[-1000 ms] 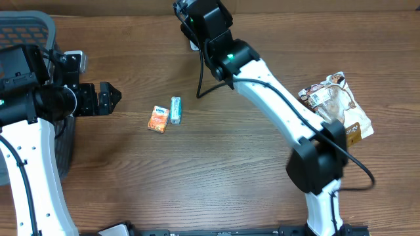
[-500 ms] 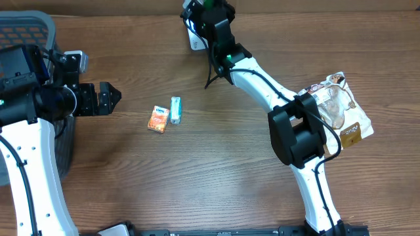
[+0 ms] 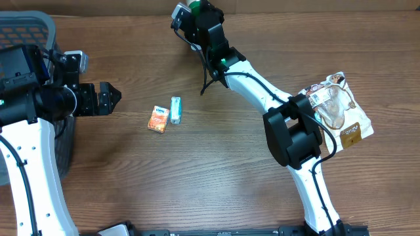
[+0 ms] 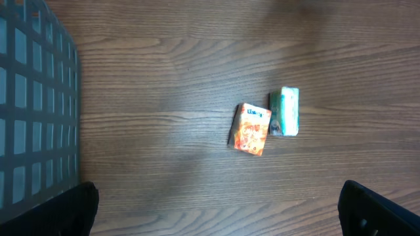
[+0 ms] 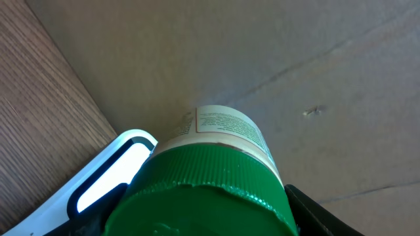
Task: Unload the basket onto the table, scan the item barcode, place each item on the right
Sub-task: 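Hold the jar label in front of the scanner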
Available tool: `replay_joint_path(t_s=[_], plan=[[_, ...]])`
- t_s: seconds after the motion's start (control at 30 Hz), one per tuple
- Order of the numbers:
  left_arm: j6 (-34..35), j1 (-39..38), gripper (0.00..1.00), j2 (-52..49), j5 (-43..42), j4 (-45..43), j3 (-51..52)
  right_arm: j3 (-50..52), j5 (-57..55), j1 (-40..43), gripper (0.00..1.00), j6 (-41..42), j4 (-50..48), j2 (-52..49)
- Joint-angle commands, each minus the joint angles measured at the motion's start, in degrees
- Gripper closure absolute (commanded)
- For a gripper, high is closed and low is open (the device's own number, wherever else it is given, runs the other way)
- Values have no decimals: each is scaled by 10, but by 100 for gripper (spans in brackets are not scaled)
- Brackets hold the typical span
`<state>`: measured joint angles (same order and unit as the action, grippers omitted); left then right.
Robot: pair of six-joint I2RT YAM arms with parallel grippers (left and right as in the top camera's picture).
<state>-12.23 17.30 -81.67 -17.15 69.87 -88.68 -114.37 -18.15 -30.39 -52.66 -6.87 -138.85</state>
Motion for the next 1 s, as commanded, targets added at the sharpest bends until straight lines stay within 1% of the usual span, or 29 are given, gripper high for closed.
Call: replay_joint_path(t_s=[0.0,0.03,0.13,0.23,0.33,0.47,0.63,0.7,0.83,0.9,0.97], plan=[[-9,3,0,-3,0,0,2,-14,-2,2,53,-3,-12,4],[-9,3,1,-3,0,0,2,-14,-2,2,53,-3,-12,4],[-9,3,0,-3,0,0,2,-14,-2,1,57,2,-12,4],[-9,3,1,-3,0,0,1,-14,-1,-2,58,7,-2,4],[-9,3,1,-3,0,0,2,-14,11,-3,56,58,20,12],[-9,3,0,-3,0,0,2,-14,42,-3,53,122,88,46],[-9,3,1,-3,0,0,2,-14,49,-3,51,267,174,121],[-9,3,0,-3,0,0,2,-14,79,-3,51,322,228,162],[-9,3,0,-3,0,0,2,-14,180,4,51,447,350,242],[-9,3,1,-3,0,0,2,-14,217,15,51,518,422,274],[-9,3,0,-3,0,0,2,-14,238,30,51,569,502,297]])
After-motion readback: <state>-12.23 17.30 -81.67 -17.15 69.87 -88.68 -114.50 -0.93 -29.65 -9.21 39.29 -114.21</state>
